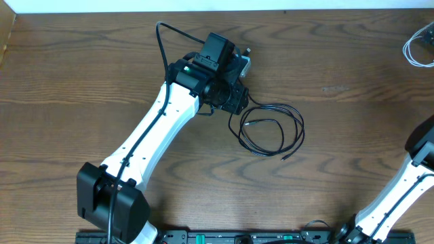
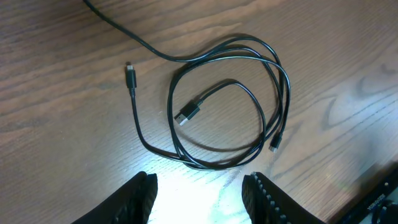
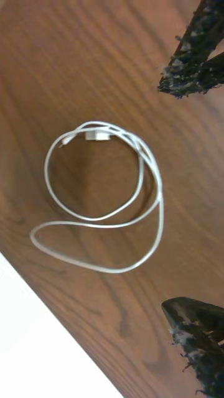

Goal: Untangle cables

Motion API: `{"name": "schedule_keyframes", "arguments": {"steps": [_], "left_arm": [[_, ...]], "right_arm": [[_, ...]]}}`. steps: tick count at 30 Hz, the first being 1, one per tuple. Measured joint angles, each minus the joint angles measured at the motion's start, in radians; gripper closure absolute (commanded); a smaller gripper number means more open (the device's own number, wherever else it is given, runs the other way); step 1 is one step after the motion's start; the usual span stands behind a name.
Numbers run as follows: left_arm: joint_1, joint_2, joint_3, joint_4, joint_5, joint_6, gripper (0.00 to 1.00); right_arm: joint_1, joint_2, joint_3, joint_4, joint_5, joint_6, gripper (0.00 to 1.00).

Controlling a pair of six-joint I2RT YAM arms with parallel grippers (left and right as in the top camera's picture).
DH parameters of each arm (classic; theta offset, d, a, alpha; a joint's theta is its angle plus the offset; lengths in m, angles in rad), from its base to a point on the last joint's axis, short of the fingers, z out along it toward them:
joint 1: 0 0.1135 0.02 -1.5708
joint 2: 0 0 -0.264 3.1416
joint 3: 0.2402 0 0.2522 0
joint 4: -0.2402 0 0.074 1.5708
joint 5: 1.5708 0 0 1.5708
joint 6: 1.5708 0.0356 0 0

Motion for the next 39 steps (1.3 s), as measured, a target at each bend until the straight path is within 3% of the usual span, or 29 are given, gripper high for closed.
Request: {"name": "schedule_keyframes", "arguments": {"steps": [11,17,23,29,39], "left_arm": [[-0.011,0.000,0.000,0.002,0.000,0.000,0.50],[-0.060,0.000,-0.024,0.005,-0.003,-0.015,0.50],[-0.094,0.000,-0.154,0.051,-0.108,-0.214,0.50],[-0.094,0.000,-0.296,0.246,-0.162,-0.425,0.50],[-0.108,0.016,-0.333,0.398,-0.163,-0.513,0.51]], "right_arm": [[0.018,-0.339,0.012,-0.370,-0.213,-0.011,0.01],[0.108,-0.357,0.014,-0.564,-0.309,-0.080,0.07],[0.203,-0.323,-0.014,-0.602,-0.322,-0.140,0.12],[0.246,-0.321,-0.015,-0.613,-0.314,-0.157,0.16],[0.266,-0.321,-0.015,-0.639,-0.294,-0.161,0.19]]}}
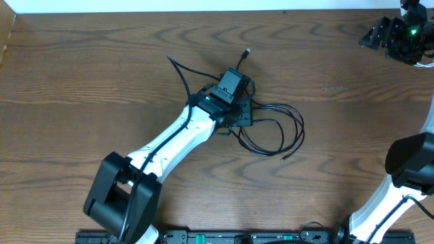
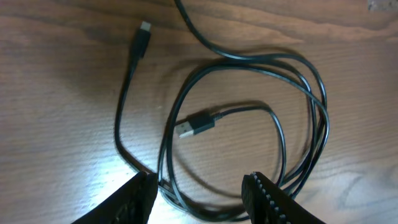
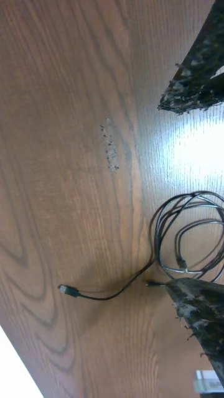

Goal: Untangle cables

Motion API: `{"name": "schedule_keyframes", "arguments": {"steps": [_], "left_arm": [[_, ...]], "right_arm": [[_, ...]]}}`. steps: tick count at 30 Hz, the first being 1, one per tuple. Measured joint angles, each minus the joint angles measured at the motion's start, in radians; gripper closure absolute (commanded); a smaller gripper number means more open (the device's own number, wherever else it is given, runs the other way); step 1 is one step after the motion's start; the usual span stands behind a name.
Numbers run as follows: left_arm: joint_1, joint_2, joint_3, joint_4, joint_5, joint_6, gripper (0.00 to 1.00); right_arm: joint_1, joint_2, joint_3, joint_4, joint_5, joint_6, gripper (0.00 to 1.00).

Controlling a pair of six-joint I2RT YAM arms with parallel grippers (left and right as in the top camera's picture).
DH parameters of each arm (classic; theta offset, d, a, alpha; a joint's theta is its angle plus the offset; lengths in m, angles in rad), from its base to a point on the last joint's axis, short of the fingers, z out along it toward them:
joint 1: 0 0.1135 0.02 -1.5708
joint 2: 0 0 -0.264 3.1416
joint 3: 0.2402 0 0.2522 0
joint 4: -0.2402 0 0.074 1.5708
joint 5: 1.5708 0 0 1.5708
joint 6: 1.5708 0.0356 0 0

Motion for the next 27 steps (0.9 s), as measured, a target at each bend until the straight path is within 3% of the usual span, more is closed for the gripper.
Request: {"name": "schedule_keyframes", "arguments": {"steps": [5,11,20,22,23,27], "left_arm": [[0.000,0.076,0.000,0.003,0.002,-0.008,0.52],[0.000,0.127,0.000,-0.001,0.013,-0.015,0.69],[-0.002,0.137,0.000,0.020,0.016,-0.011,0.70],[-0.006,0.158,0.000,0.024,0.017,-0.013,0.79],[-0.008,0.170,0.000,0.024,0.017,-0.016,0.90],[-0.014,0.202,0.000,0.023,0.020,-0.009,0.93]], "right_arm": [[0.000,0.000,0.000,-0.006,0.005,0.000,0.20],[0.000,0.000,0.000,-0.016,0.013,0.000,0.21],[0.000,0.000,0.000,-0.032,0.013,-0.008,0.21],[0.000,0.000,0.000,-0.034,0.013,-0.013,0.21],[0.000,0.000,0.000,-0.035,0.013,-0.016,0.21],[0.000,0.000,0.000,-0.040,0.013,-0.019,0.21]]}}
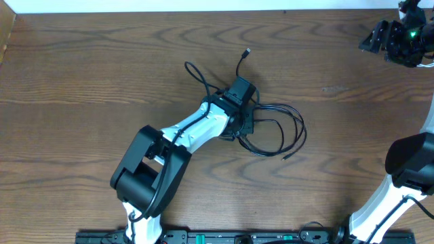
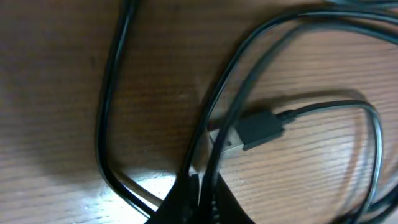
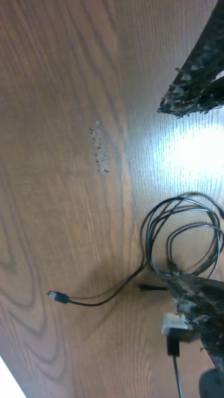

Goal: Untangle cables

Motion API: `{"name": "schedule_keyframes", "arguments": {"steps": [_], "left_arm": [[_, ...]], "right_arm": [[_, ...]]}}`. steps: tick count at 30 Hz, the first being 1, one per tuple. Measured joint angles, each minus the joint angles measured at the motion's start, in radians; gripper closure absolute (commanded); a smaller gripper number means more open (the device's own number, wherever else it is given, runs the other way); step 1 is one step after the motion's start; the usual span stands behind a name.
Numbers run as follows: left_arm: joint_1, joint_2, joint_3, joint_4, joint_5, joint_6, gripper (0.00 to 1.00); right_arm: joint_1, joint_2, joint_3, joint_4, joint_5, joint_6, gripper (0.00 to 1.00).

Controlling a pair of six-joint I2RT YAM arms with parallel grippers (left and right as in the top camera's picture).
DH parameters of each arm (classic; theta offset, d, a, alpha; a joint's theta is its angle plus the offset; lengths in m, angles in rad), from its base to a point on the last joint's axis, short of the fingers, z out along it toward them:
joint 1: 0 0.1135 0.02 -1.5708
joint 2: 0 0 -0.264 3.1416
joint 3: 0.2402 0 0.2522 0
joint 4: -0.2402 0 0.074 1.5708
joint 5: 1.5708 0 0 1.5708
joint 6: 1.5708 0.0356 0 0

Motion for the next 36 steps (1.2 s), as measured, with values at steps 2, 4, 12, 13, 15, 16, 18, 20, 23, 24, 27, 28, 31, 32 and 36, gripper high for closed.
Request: {"name": "schedule_keyframes", "arguments": {"steps": [2,4,12,13,15,16,18,20,23,24,27,28,31,32,36], "left_arm": [[0.002,-0.001,0.000,0.000,0.000,0.006,0.93],[0.010,-0.008,0.000,-0.001,0.002,0.018,0.93],[0.040,-0.277,0.016,0.037,0.003,0.109,0.93],[0.038,-0.336,0.024,0.052,0.004,0.116,0.92],[0.034,-0.449,0.041,0.084,0.005,0.129,0.93],[0.031,-0.502,0.049,0.095,0.004,0.133,0.93],[0.029,-0.592,0.061,0.116,0.004,0.139,0.93],[0.029,-0.662,0.065,0.135,0.003,0.150,0.93],[0.029,-0.725,0.065,0.166,-0.009,0.166,0.93],[0.029,-0.743,0.064,0.185,-0.024,0.169,0.92],[0.037,-0.778,0.064,0.257,-0.049,0.172,0.93],[0.044,-0.790,0.063,0.290,-0.054,0.172,0.92],[0.072,-0.826,0.062,0.415,-0.069,0.175,0.93],[0.083,-0.837,0.062,0.459,-0.072,0.175,0.92],[0.130,-0.870,0.061,0.639,-0.077,0.144,0.93]], "right_arm": [[0.000,0.000,0.000,-0.002,0.000,0.000,0.22],[0.000,0.000,0.000,-0.003,0.000,0.000,0.22],[0.018,0.000,0.000,-0.009,-0.019,0.000,0.24],[0.026,0.000,0.000,-0.011,-0.021,0.000,0.23],[0.047,0.000,0.000,-0.014,-0.024,0.000,0.23],[0.058,0.000,0.000,-0.014,-0.026,0.000,0.23],[0.088,0.000,0.000,-0.020,-0.031,0.000,0.23],[0.115,0.000,0.000,-0.027,-0.041,0.000,0.23],[0.155,0.000,0.000,-0.044,-0.062,-0.001,0.23],[0.167,0.000,0.000,-0.049,-0.070,-0.003,0.22],[0.196,0.000,0.000,-0.067,-0.093,-0.023,0.22],[0.206,0.000,0.000,-0.071,-0.102,-0.031,0.22],[0.229,0.000,0.000,-0.076,-0.122,-0.050,0.21],[0.235,0.000,0.000,-0.076,-0.128,-0.056,0.21],[0.265,0.000,-0.001,-0.077,-0.155,-0.090,0.21]]}}
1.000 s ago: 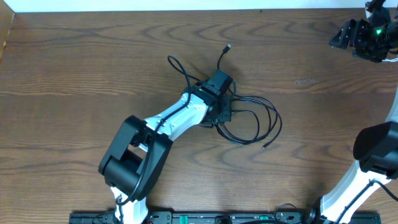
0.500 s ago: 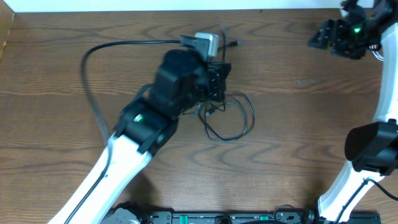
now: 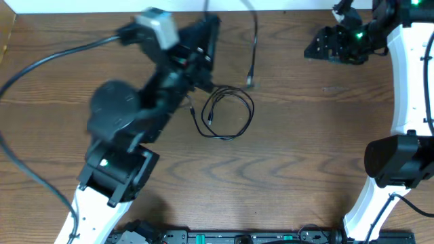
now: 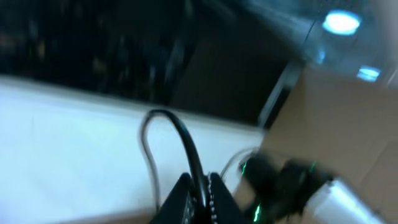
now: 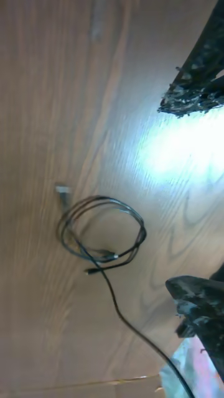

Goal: Untangle cables

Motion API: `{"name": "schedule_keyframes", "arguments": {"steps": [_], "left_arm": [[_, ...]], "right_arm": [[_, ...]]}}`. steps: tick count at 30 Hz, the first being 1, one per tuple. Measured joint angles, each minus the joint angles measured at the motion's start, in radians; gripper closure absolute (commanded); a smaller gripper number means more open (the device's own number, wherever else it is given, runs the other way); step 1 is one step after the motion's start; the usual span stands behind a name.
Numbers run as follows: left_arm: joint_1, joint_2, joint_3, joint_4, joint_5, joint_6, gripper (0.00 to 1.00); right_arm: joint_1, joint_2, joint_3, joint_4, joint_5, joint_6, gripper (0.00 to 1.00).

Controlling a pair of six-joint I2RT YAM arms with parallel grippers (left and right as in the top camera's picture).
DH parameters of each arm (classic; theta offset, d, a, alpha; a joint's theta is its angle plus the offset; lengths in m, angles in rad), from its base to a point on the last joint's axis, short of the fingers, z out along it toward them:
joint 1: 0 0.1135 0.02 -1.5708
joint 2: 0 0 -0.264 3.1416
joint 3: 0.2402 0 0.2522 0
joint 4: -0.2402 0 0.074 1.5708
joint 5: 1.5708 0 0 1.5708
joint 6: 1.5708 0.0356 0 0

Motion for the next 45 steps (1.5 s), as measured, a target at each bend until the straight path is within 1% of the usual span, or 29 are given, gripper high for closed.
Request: {"name": "schedule_keyframes", "arguments": {"steps": [2,4,10,13,17,20,22,26,29,32,34,40,45], "left_arm": [[0.026,-0.008,0.000,0.082,-0.003,-0.029,0.93],[0.051,-0.010,0.000,0.130,-0.013,-0.063,0.93],[0.115,-0.008,0.000,0.151,-0.082,-0.151,0.92],[0.139,-0.004,0.000,0.214,-0.108,-0.201,0.93],[0.151,-0.004,0.004,0.308,-0.127,-0.235,0.93],[0.151,-0.004,0.023,0.294,-0.130,-0.250,0.93],[0.151,-0.004,0.045,0.233,-0.130,-0.262,0.92],[0.151,-0.004,0.061,0.164,-0.130,-0.275,0.92],[0.151,-0.003,0.061,0.152,-0.130,-0.282,0.93],[0.151,-0.003,0.061,0.150,-0.130,-0.296,0.92],[0.151,-0.003,0.061,0.148,-0.130,-0.301,0.92],[0.151,-0.009,0.061,0.145,-0.131,-0.303,0.93],[0.151,-0.021,0.061,0.133,-0.130,-0.303,0.92]], "right_arm": [[0.017,0.000,0.000,0.001,-0.014,-0.019,0.21],[0.034,0.000,0.000,0.000,-0.035,-0.048,0.21],[0.084,0.000,0.000,0.002,-0.154,-0.188,0.19],[0.116,0.000,0.000,0.023,-0.200,-0.243,0.19],[0.164,0.000,-0.004,0.051,-0.228,-0.279,0.19],[0.201,0.000,-0.013,0.066,-0.240,-0.305,0.19],[0.226,0.000,-0.016,0.071,-0.265,-0.341,0.18],[0.272,0.000,-0.017,0.074,-0.376,-0.463,0.16],[0.311,0.000,-0.017,0.111,-0.467,-0.561,0.17],[0.357,0.000,-0.017,0.164,-0.515,-0.615,0.18],[0.394,0.000,-0.017,0.198,-0.535,-0.638,0.21],[0.492,0.000,-0.017,0.301,-0.579,-0.663,0.23],[0.551,0.000,-0.018,0.404,-0.596,-0.631,0.34]]}}
